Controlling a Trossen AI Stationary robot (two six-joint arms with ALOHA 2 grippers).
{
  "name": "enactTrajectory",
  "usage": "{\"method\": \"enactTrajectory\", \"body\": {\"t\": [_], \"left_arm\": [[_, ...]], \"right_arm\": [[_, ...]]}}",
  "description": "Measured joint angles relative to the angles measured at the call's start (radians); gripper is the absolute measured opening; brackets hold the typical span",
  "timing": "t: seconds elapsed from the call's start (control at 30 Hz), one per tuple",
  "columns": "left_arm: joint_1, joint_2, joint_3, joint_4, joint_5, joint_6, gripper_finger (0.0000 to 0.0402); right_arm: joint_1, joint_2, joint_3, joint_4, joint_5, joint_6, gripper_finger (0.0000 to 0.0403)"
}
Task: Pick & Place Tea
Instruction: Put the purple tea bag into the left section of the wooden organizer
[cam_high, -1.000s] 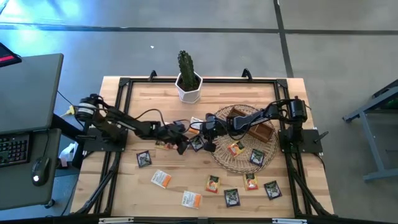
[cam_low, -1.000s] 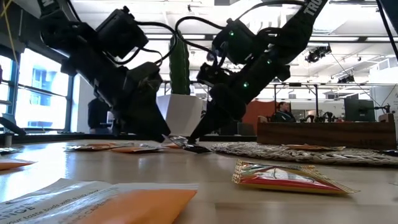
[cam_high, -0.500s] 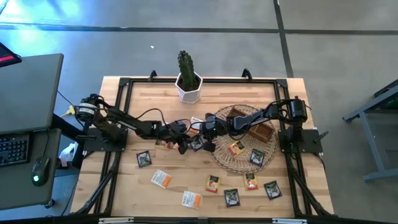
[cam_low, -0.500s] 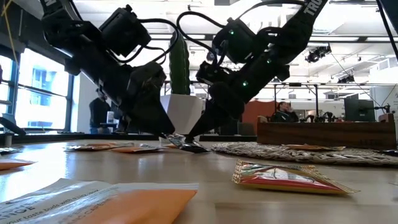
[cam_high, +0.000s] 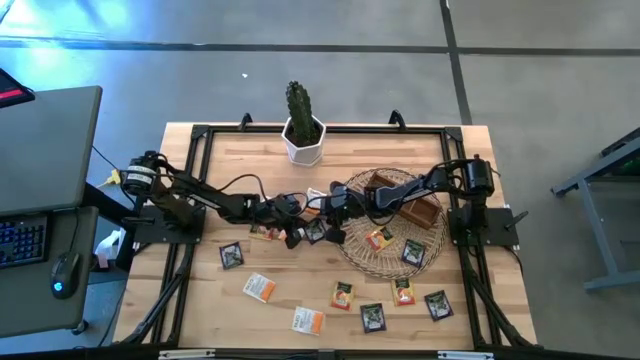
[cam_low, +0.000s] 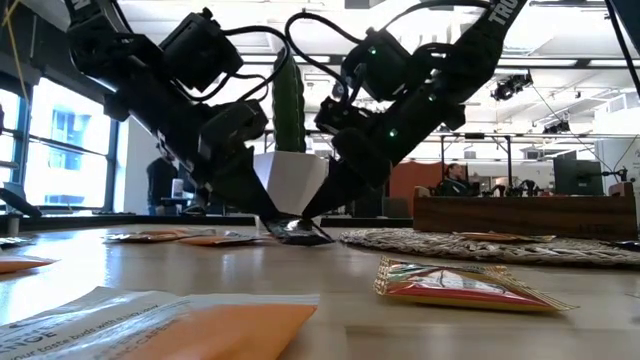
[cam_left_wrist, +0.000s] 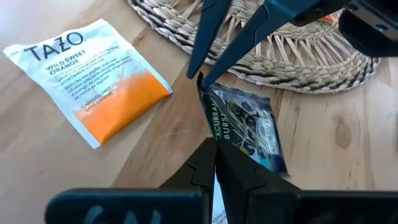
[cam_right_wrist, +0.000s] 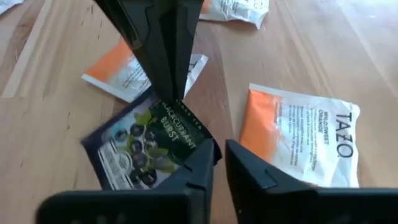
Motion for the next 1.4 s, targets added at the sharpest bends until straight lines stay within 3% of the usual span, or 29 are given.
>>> {"method": "enactTrajectory", "body": {"t": [0.17,0.4,0.73,1.0,1.33,1.4], "left_arm": [[0.0,0.0,0.0,-0.002,-0.001,0.085,0.0003],[-0.002,0.0,0.0,-0.005,-0.001,0.146,0.0001],[-0.002,-0.001,0.033,-0.004,0.0,0.224,0.0],[-0.011,-0.002,0.067,-0.008,0.007,0.287,0.0],[-0.009,-0.002,0.067,-0.034,0.001,0.291,0.0],[-0.009,-0.002,0.067,-0.039,0.001,0.291,0.0002]], "right_arm": [[0.0,0.0,0.0,-0.005,-0.016,0.059,0.0112],[-0.009,0.0,0.0,0.004,-0.189,0.118,0.0182],[-0.025,0.0,0.0,0.001,-0.21,0.235,0.0211],[-0.052,0.0,0.0,-0.01,-0.239,0.311,0.0173],[-0.055,0.0,0.0,-0.01,-0.283,0.267,0.0021],[-0.055,0.0,0.0,-0.01,-0.291,0.241,0.0006]]}}
